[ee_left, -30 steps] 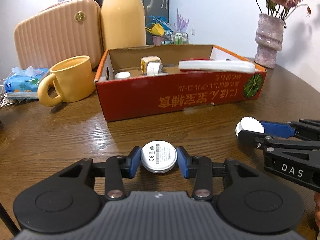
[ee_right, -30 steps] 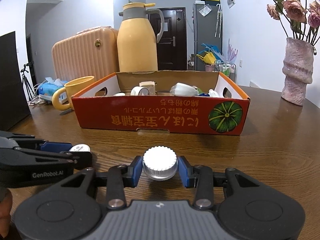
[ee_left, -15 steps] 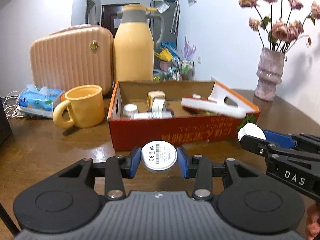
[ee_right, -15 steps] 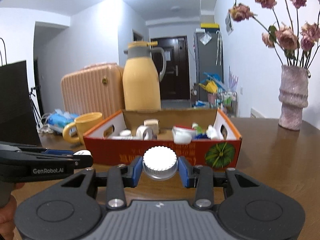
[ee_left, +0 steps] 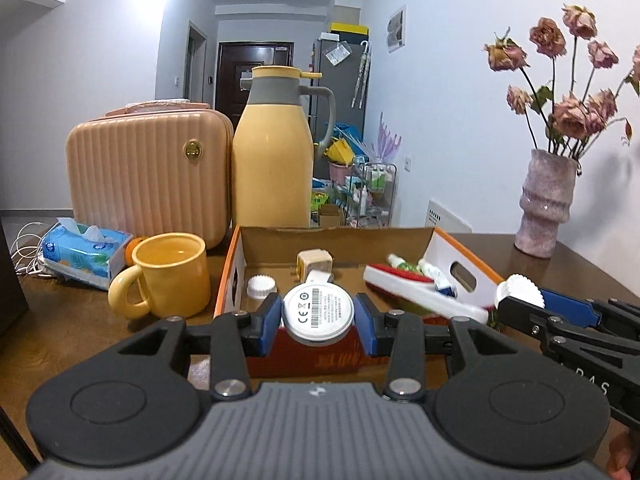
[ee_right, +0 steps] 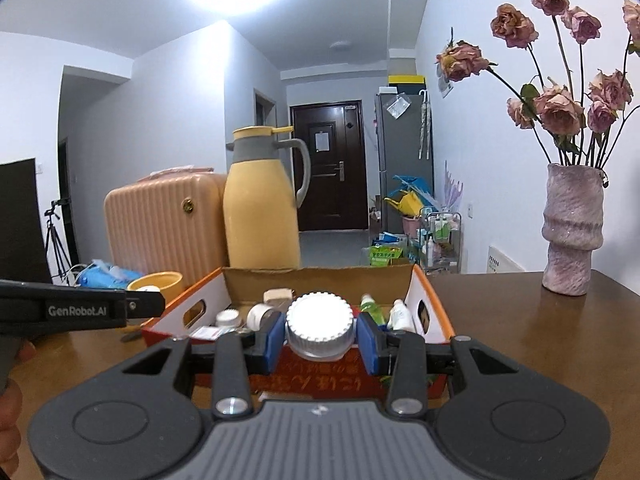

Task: Organize rigid objects
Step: 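Carry the white lid and white cap over the cardboard box with both tools, then open the left tool to drop the lid while the right tool releases the cap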

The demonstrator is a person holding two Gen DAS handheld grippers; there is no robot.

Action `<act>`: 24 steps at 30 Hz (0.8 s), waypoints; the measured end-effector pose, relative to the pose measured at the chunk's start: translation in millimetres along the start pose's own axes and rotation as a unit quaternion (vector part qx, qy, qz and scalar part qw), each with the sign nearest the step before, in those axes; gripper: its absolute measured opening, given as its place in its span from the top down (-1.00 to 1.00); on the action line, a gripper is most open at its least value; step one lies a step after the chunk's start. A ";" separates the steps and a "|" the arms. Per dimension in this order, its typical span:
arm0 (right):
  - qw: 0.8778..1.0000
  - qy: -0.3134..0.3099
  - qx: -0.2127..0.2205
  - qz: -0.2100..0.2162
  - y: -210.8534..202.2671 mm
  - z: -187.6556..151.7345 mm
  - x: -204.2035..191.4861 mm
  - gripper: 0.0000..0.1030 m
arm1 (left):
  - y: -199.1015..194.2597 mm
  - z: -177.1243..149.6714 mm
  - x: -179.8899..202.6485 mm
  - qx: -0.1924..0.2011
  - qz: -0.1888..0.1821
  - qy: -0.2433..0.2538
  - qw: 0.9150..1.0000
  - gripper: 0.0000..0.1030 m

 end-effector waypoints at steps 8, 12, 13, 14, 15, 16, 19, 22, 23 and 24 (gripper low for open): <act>1.000 0.013 0.012 -0.006 17.9 13.7 12.3 0.25 | 21.8 16.6 0.7 0.012 0.011 -0.013 1.000 0.22; 1.000 0.019 0.018 -0.008 31.7 21.2 17.3 0.25 | 35.9 21.6 0.3 0.012 0.017 -0.020 1.000 0.22; 1.000 0.022 0.018 -0.007 35.0 22.3 18.2 0.25 | 39.7 22.7 0.4 0.011 0.018 -0.022 1.000 0.22; 0.999 0.026 0.018 -0.007 39.4 23.7 20.0 0.25 | 43.6 24.1 0.2 0.011 0.020 -0.025 0.999 0.22; 0.999 0.028 0.018 -0.008 43.4 25.2 21.7 0.25 | 47.5 25.5 0.7 0.012 0.022 -0.027 0.999 0.22; 0.999 0.030 0.018 -0.008 47.1 26.8 23.4 0.25 | 51.4 27.1 1.4 0.013 0.023 -0.027 0.999 0.22; 0.999 0.031 0.017 -0.008 60.3 30.1 26.8 0.25 | 64.8 31.8 5.3 0.015 0.028 -0.027 0.999 0.22; 0.999 0.028 0.013 -0.013 74.6 30.6 28.8 0.25 | 80.5 31.7 8.7 0.010 0.032 -0.024 0.999 0.22; 0.999 0.028 0.010 -0.012 80.5 30.8 29.6 0.25 | 86.5 31.2 9.5 0.007 0.033 -0.024 0.999 0.22; 0.999 0.028 0.008 -0.012 85.6 30.9 30.8 0.25 | 92.2 30.7 10.5 0.004 0.035 -0.023 0.999 0.22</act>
Point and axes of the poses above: each gripper's, at about its wrist camera, not at the fingertips, and y roughly the way its jaws point, x to its right, z to its top, the point moved 10 cm from there along y, roughly the way its jaws point, and after that the axes turned 1 degree about z, right-handed, at the moved point
